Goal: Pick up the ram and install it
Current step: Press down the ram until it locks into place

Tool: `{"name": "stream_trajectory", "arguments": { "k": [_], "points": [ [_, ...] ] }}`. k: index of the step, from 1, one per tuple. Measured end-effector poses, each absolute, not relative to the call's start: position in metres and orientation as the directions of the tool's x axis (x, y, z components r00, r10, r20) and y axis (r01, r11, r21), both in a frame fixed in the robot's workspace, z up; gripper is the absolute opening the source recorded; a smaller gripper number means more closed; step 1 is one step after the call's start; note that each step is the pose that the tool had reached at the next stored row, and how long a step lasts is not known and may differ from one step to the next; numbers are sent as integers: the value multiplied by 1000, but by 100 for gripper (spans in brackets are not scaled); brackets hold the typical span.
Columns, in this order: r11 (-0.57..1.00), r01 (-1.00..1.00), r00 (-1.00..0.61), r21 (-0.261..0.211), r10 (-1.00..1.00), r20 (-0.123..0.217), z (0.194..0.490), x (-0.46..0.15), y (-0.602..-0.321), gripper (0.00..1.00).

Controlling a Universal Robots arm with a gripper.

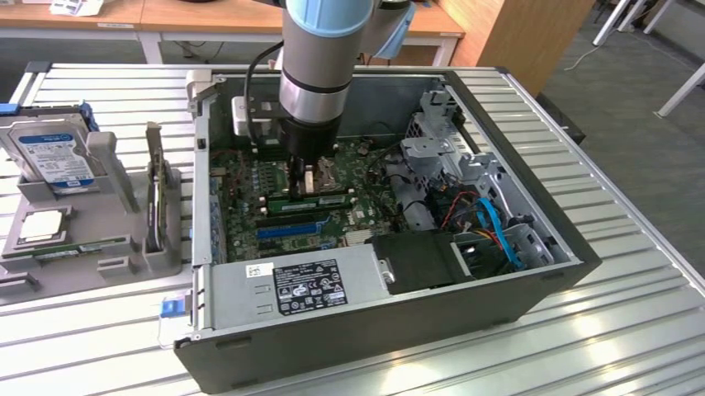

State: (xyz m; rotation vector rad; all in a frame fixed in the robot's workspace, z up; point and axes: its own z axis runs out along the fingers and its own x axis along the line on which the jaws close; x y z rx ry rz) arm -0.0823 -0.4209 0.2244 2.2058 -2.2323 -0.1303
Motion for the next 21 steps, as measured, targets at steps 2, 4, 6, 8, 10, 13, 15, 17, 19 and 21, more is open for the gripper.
{"name": "stream_trajectory", "arguments": {
  "k": [2,4,6,8,10,13,15,17,19,21],
  "points": [
    [10,-998,-14,59,-998,-58,224,-82,-421,10],
    [10,-998,-14,59,-998,-58,224,-82,-421,10],
    [10,-998,-14,59,-998,-58,224,-82,-421,10],
    [10,-998,-14,59,-998,-58,224,-82,-421,10],
    [10,-998,-14,59,-998,-58,224,-82,-421,10],
    [10,-998,-14,59,-998,-58,224,-82,-421,10],
    [10,-998,-14,59,-998,-58,224,-82,-421,10],
    [10,-998,-14,59,-998,-58,223,-82,-421,10],
    [10,-998,-14,59,-998,-58,223,-82,-421,10],
    [10,-998,-14,59,-998,-58,223,-82,-421,10]
  ]
}}
